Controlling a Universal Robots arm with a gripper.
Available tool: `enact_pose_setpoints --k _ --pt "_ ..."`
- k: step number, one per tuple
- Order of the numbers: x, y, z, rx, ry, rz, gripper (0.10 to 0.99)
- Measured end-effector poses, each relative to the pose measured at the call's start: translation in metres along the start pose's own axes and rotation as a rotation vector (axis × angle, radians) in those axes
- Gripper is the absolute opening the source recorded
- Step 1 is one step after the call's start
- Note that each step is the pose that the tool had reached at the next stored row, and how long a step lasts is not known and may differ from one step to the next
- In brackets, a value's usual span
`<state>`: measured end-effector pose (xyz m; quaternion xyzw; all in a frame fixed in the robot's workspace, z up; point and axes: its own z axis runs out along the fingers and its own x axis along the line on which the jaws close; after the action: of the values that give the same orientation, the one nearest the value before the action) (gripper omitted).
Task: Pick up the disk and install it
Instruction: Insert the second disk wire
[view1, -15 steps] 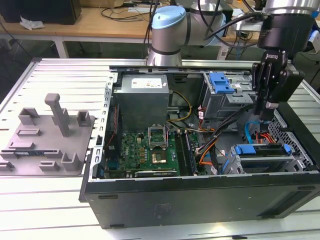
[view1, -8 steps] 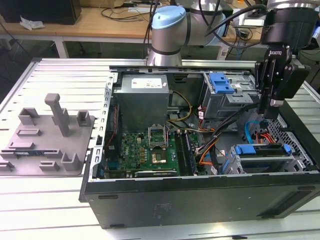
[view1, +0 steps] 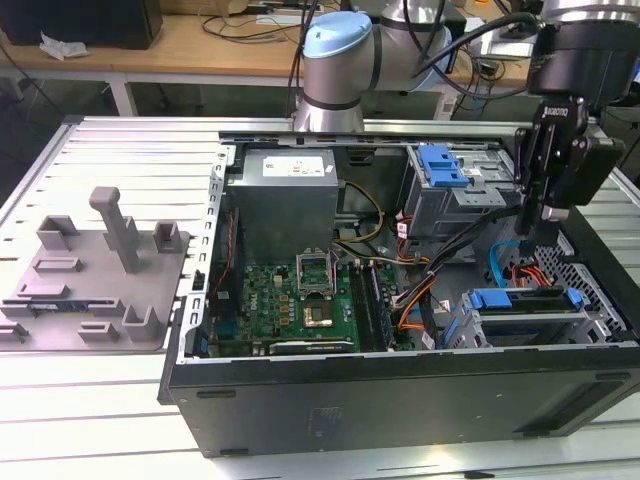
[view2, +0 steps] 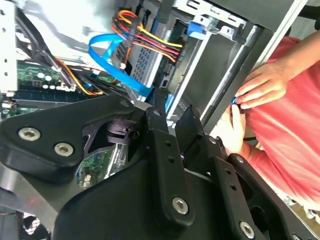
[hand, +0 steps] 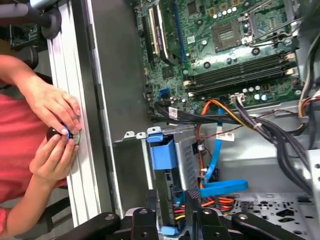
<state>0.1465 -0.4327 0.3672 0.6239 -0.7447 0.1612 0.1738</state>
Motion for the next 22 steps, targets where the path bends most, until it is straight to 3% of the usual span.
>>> enact_pose_setpoints --k 3,5,10,14,21,22 --pt "0.0005 -0.0001 0.0004 -0.001 -0.005 0.0 0.361" --pt "0.0009 -0.0002 0.0018 -0.002 -0.0303 -0.004 0.361" --pt "0.0036 -0.0008 0.0051 -0.001 -0.0576 -0.016 0.361" --pt "0.0037 0.0001 0.008 0.004 -0.0624 -0.03 0.361" --pt "0.001 0.0007 0.0101 -0.002 -0.0622 -0.017 0.361" --pt "0.0009 0.0007 0.0102 -0.002 -0.062 -0.016 0.278"
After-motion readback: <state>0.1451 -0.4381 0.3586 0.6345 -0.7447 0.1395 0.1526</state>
